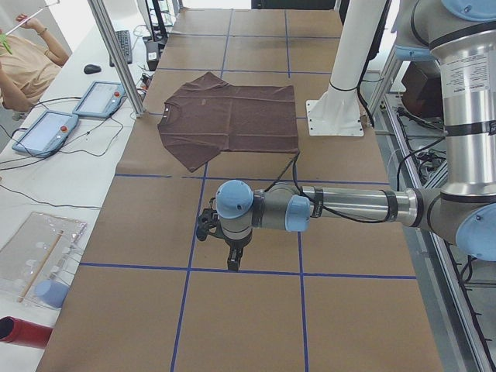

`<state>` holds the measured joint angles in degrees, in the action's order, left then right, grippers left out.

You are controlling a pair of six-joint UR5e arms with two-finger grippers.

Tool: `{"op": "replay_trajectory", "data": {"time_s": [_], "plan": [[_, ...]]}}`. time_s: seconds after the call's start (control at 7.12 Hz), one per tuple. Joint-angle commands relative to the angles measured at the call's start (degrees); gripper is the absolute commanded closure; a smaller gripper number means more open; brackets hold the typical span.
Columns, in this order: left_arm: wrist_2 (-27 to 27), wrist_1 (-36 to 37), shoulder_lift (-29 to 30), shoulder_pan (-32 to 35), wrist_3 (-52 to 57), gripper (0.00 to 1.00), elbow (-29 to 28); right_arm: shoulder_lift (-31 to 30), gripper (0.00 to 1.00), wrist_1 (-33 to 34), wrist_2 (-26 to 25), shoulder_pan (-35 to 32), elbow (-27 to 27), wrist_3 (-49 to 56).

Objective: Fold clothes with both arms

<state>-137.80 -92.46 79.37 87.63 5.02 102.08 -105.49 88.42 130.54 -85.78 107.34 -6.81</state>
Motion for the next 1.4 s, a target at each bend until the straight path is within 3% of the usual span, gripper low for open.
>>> {"op": "replay_trajectory", "data": {"time_s": [0.0,0.28,0.42,0.7,0.84,0.98,1.12,1.26], "plan": [[0.4,-0.1,0.0,0.0,0.6,0.00,1.9,-0.1,0.00,0.2,0.0,0.0,1.5,0.0],[0.3,-0.3,0.0,0.0,0.4,0.00,3.7,1.5,0.00,-0.5,0.5,0.1,3.1,-0.5],[0.5,-4.2,1.1,0.0,0.1,0.00,3.9,4.0,0.00,-3.7,0.9,0.2,3.7,-0.8],[1.8,-20.0,2.7,0.0,0.1,0.00,3.8,12.2,0.00,-8.3,0.0,0.2,0.7,-2.1],[3.9,-28.0,5.6,0.1,0.2,0.00,2.3,14.7,0.00,-9.1,-0.2,0.1,-1.8,-1.9],[3.8,-32.6,5.8,0.1,0.3,0.00,-0.1,15.1,0.00,-15.1,0.0,0.2,-5.3,-1.9],[3.9,-38.1,7.2,0.0,0.2,0.00,-3.1,16.9,0.00,-25.0,-0.5,1.0,-10.9,-2.4],[3.8,-41.7,7.2,0.0,0.1,0.00,-4.7,21.6,0.00,-27.6,-0.3,1.0,-16.9,-9.9]]}}
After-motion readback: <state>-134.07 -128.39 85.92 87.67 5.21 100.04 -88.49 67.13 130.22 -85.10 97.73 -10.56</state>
